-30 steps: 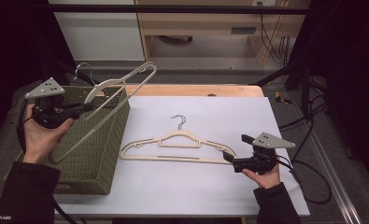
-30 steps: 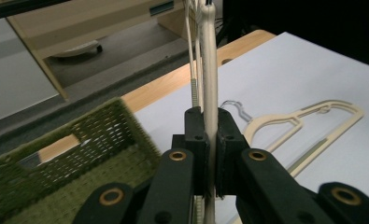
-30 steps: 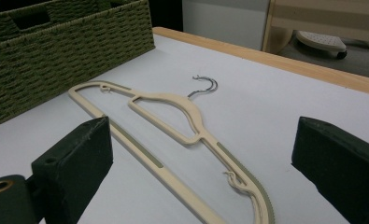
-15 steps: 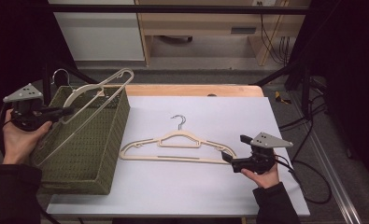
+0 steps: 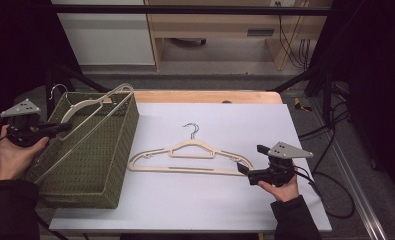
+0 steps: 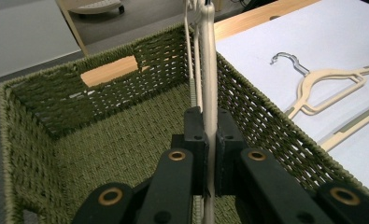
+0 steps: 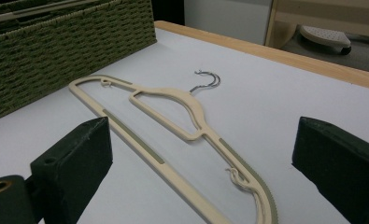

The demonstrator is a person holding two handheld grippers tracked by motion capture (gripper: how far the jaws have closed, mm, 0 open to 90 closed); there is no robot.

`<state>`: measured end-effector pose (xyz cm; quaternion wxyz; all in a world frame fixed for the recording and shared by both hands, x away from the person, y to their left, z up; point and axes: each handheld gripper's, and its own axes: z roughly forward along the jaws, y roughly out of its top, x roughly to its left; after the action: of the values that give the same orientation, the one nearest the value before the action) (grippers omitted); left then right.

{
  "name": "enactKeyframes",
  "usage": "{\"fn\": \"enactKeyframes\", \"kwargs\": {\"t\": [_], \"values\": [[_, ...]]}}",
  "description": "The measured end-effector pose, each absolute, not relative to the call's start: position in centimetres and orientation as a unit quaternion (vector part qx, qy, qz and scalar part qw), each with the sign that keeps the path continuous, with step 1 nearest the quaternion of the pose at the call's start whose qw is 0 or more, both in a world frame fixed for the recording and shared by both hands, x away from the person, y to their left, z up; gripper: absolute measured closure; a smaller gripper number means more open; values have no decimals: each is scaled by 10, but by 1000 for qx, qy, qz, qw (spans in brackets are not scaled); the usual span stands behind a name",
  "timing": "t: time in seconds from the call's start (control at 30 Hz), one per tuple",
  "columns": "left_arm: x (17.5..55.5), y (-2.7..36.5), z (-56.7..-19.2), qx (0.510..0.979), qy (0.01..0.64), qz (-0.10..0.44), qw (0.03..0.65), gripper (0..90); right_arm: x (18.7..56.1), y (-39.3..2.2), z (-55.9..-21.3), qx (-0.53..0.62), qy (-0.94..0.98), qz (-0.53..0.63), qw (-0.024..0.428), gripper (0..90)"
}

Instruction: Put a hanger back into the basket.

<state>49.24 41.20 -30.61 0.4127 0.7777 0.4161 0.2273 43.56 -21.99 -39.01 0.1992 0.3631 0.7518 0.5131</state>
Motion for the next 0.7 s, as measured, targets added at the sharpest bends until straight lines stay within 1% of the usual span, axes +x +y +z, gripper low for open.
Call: {"fn": "enactKeyframes", "kwargs": {"t": [0.3, 0.7], "values": [[487, 423, -325, 768, 433, 208, 423, 861, 436, -218, -391, 362, 754, 510, 198, 56], [492, 417, -358, 774, 456, 181, 401, 860, 436, -217, -392, 362, 756, 509, 196, 56]]}}
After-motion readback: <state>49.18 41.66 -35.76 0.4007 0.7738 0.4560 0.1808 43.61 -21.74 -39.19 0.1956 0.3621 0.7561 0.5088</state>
